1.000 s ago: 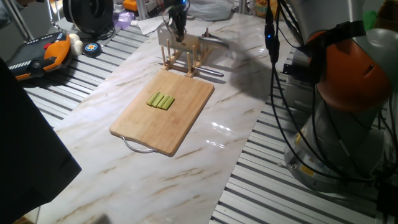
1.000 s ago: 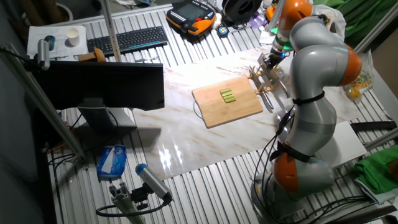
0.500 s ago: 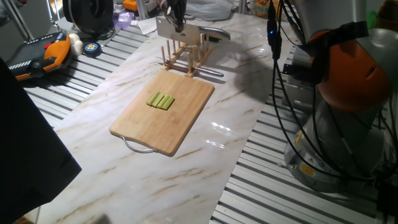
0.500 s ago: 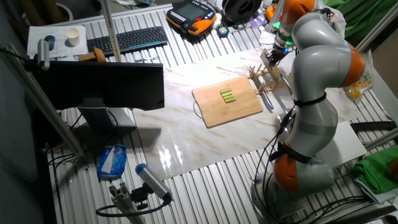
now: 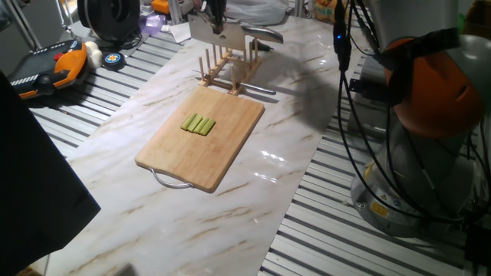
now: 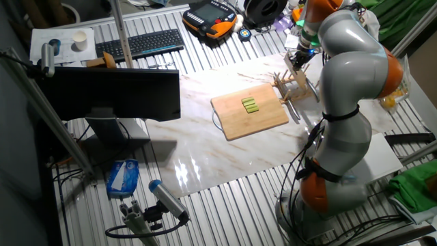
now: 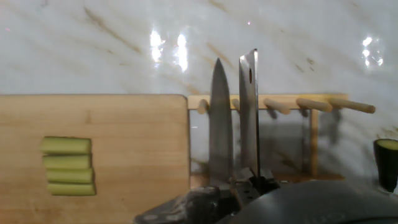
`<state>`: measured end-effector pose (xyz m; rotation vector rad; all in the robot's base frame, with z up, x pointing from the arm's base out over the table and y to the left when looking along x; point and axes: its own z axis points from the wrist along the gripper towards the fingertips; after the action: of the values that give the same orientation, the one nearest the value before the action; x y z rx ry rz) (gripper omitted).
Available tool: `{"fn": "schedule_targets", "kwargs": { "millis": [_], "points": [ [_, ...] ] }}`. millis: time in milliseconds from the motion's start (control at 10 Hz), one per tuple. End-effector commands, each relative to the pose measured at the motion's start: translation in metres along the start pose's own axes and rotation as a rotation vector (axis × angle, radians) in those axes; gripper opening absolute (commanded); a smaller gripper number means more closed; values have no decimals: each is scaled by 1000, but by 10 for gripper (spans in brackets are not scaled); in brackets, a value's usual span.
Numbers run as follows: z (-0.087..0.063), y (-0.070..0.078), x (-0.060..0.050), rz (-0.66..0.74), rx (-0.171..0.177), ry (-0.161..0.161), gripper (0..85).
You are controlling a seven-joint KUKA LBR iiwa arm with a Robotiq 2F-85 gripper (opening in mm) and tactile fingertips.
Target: Cut the cucumber into segments
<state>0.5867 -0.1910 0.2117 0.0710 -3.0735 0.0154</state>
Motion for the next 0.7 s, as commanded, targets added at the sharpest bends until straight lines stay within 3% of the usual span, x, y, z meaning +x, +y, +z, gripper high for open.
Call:
{"fn": "schedule_targets", "kwargs": {
  "millis": [0,100,300,600],
  "points": [
    [-2,7,0,0,2,0,7],
    [-5,26,5,13,16,-1,7],
    [-7,57,10,18,10,5,7],
    [3,97,21,51,2,8,7]
  ]
}}
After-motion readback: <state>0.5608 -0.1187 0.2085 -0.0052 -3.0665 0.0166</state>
